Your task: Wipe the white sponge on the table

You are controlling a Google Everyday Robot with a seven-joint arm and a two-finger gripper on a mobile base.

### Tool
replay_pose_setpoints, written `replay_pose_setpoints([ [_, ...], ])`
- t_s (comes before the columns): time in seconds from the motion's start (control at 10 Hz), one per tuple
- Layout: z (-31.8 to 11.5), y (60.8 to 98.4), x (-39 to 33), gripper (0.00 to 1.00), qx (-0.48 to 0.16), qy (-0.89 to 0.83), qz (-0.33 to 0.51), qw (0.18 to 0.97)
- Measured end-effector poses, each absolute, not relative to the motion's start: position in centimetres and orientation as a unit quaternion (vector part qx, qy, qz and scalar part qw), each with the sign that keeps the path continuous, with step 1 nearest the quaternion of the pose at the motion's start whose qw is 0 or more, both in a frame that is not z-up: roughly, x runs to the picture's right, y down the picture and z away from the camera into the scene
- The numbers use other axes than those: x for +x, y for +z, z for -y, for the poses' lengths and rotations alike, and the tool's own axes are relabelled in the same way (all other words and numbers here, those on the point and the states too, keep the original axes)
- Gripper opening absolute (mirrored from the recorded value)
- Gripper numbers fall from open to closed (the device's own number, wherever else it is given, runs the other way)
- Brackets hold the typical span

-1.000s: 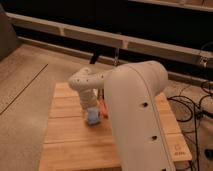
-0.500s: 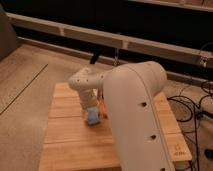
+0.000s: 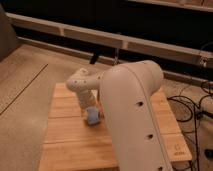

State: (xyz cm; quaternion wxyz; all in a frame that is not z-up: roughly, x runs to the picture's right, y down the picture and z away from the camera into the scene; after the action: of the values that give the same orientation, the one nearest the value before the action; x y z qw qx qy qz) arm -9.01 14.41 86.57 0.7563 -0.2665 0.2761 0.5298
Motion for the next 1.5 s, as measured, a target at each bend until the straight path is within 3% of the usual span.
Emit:
replay_pose_setpoints([
  [0.6, -16.6, 88.0, -8.7, 0.64, -0.279, 0.521, -0.295, 0.751],
  [0.8, -16.7, 88.3, -8.5, 0.50, -0.278, 0.526, -0.292, 0.749],
  [1.2, -17.0, 88.3, -7.7, 0.09, -0.272, 0.535, -0.293, 0.744],
  [1.3, -17.2, 88.4, -7.2, 0.03, -0.272, 0.541, -0.299, 0.737],
  [1.5, -17.7, 88.8, -5.1, 0.00, -0.267, 0.553, -0.324, 0.720],
])
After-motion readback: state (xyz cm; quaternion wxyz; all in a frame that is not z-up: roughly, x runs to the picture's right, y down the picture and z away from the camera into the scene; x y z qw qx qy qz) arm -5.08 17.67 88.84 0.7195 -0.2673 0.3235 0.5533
